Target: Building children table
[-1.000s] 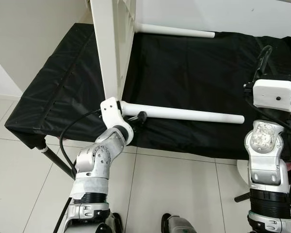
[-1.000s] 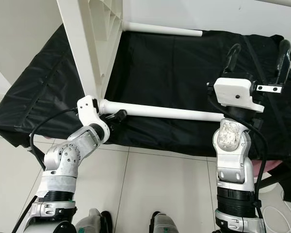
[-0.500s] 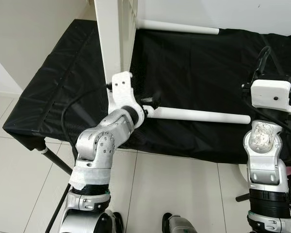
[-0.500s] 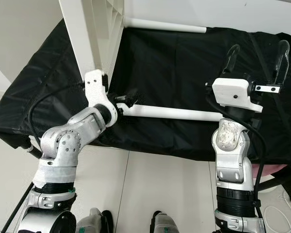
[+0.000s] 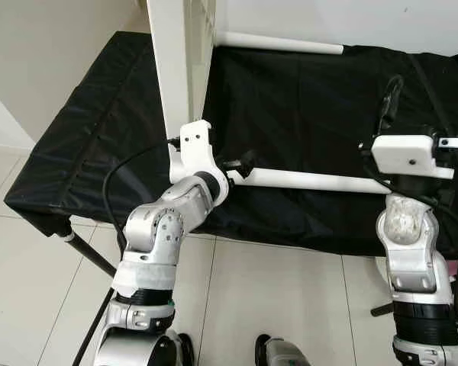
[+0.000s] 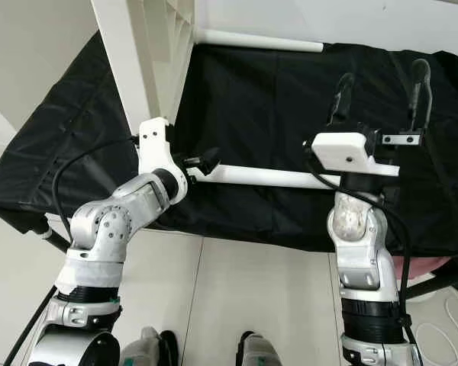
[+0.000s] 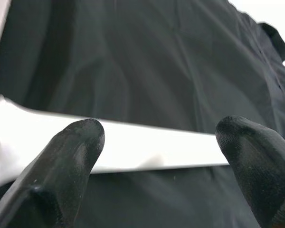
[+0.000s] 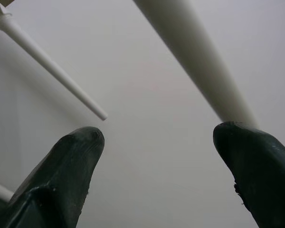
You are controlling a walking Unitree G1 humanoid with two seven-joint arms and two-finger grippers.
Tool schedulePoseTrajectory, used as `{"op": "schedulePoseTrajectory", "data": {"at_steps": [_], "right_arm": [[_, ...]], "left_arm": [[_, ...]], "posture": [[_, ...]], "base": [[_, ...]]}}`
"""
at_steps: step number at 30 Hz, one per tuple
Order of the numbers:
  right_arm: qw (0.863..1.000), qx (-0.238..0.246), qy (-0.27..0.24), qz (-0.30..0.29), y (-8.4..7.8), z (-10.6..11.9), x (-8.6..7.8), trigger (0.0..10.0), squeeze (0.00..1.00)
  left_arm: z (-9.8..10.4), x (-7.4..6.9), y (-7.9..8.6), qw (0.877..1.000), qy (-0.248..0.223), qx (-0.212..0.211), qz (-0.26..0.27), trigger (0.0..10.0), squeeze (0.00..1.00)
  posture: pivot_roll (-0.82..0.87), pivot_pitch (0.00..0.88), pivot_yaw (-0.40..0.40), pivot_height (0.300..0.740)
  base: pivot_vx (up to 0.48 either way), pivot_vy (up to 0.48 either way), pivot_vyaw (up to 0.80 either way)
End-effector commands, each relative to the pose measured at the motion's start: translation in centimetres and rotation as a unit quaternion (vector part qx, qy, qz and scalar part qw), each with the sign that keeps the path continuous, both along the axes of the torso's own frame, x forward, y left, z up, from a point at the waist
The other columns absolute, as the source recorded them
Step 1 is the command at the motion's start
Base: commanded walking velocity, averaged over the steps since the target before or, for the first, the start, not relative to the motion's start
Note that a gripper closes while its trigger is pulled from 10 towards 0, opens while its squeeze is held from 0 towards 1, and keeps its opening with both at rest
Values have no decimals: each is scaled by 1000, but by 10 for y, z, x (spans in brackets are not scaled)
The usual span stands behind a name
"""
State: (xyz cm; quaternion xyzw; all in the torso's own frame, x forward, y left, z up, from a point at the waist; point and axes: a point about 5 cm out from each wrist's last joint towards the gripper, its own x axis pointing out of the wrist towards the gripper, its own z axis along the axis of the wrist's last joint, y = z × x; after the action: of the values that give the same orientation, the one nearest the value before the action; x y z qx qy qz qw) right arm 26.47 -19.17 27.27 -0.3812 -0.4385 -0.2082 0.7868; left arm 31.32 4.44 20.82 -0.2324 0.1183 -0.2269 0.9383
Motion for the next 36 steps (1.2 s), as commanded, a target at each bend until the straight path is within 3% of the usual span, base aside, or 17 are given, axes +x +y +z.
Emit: {"op": "schedulePoseTrajectory", "data": {"at_steps": [1,6,13,33,36], "right_arm": [[999,-18,-33,6,5,10,-6,10000,0],[997,-38,-54,37,15,30,-3,10000,0],[995,-74,-31,67,25,51,3,10000,0],[988,-119,-47,82,25,79,2,10000,0],[986,-136,-28,97,27,91,7,10000,0]], "left_arm": [[-3,-7,-12,999,9,-24,-33,10000,0],[-4,-6,-10,999,9,-22,-25,10000,0],[-2,-6,-5,1000,5,-19,-15,10000,0],[-3,-8,-6,1000,7,-21,-8,10000,0],[-2,-7,-6,1000,6,-21,-8,10000,0]], "posture": [[-121,140,68,740],[-114,138,67,740],[-116,139,59,740],[-128,155,51,740],[-133,159,62,740]], "base": [[0,0,0],[0,0,0],[0,0,0],[0,0,0],[0,0,0]]}}
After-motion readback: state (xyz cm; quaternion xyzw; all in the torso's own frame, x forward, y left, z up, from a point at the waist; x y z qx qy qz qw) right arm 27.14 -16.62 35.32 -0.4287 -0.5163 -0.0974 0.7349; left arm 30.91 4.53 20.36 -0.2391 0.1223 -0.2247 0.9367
